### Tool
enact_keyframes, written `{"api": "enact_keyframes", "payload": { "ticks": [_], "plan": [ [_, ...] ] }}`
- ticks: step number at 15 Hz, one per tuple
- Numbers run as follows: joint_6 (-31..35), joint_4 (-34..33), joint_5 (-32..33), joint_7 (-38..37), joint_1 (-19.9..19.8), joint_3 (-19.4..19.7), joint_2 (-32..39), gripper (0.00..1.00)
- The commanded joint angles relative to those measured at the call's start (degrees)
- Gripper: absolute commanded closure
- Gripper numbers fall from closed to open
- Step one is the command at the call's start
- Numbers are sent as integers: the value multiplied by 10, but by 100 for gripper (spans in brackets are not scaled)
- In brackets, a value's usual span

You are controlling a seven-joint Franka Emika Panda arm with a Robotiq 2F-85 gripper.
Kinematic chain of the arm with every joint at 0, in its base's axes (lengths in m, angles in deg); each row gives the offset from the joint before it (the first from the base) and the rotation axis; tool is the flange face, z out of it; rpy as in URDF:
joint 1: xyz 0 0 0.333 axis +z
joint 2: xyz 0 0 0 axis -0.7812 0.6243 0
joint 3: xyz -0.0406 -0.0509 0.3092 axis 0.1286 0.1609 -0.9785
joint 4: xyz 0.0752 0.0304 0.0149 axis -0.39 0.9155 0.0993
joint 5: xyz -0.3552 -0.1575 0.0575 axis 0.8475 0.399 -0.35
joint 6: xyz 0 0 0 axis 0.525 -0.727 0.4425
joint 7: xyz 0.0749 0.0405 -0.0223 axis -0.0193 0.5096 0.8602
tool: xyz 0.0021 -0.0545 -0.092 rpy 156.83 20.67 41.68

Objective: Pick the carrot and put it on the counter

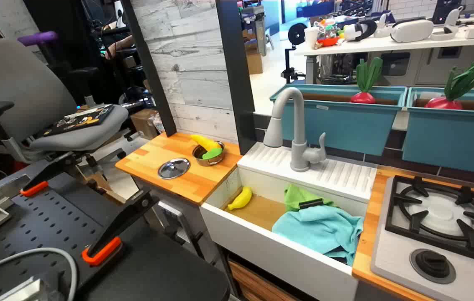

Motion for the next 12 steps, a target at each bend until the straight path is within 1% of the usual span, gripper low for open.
{"api": "enact_keyframes", "payload": {
  "ticks": [1,12],
  "plan": [
    [-2,2,-1,0,-1,-1,1,0],
    [-2,6,-1,0,-1,-1,2,0]
  ]
}}
